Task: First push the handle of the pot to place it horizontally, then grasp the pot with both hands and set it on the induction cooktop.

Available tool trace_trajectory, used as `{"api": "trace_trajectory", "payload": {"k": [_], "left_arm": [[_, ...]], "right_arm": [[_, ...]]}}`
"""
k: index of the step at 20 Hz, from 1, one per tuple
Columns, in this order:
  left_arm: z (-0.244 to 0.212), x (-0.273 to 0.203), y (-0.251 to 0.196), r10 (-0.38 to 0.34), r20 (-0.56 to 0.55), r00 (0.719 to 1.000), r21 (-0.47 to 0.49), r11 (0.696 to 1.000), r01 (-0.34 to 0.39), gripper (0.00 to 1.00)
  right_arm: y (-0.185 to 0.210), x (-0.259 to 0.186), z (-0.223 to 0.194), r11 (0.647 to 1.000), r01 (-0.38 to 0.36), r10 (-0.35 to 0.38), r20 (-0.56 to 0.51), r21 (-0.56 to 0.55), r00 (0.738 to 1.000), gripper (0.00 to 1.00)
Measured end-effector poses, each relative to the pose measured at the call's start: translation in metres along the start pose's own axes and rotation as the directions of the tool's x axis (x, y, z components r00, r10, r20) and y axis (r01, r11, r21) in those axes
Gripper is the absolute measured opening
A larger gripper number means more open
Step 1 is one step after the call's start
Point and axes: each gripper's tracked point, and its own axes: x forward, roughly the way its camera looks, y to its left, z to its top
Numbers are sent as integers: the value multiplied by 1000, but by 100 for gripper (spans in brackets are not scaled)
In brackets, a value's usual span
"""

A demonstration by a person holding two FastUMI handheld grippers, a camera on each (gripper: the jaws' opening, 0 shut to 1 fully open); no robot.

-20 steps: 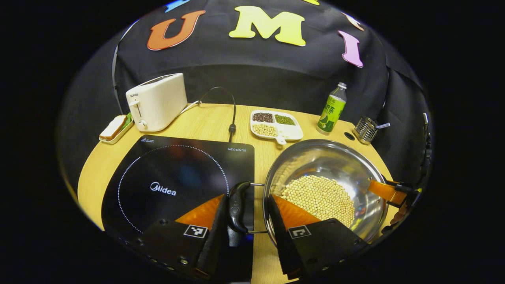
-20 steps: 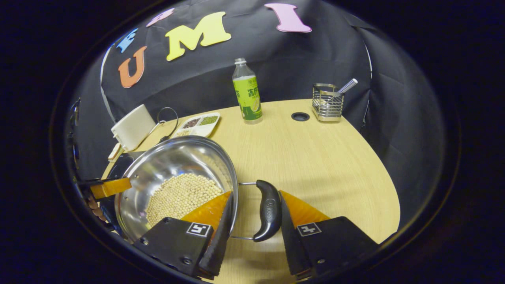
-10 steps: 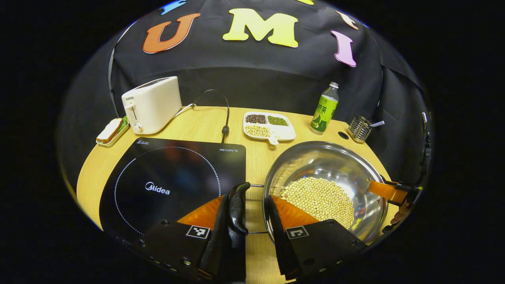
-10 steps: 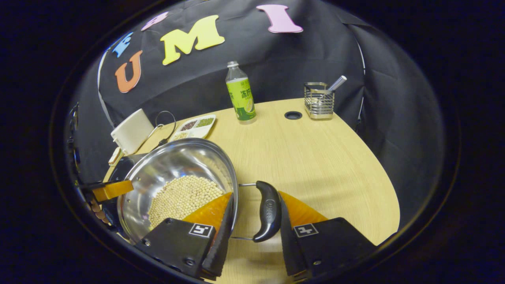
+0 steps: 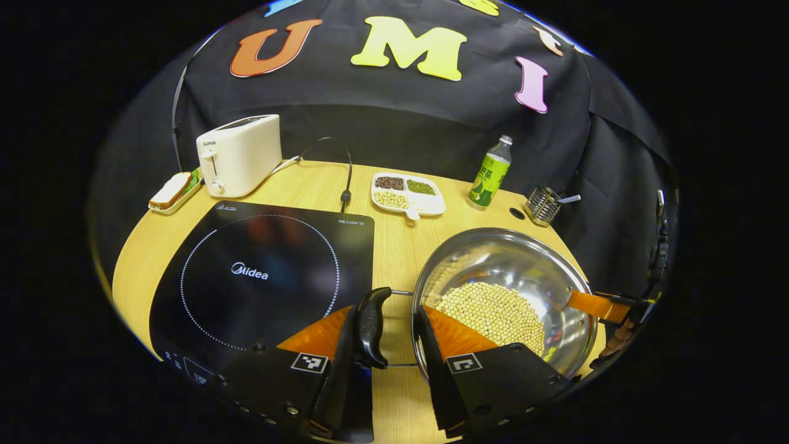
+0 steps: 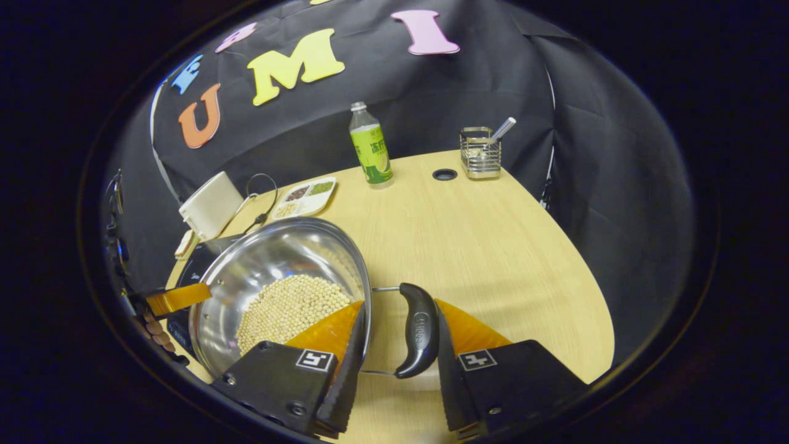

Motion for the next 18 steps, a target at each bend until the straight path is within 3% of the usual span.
{"api": "trace_trajectory", "payload": {"k": [9,18], "left_arm": [[0,-56,3,-5,37,999,30,1000,4,54],[25,-118,29,1,110,994,4,1000,-2,54]], "right_arm": [[16,-53,-9,1000,-6,6,19,10,1000,59],[65,-111,9,999,-23,26,79,-30,997,60]]}}
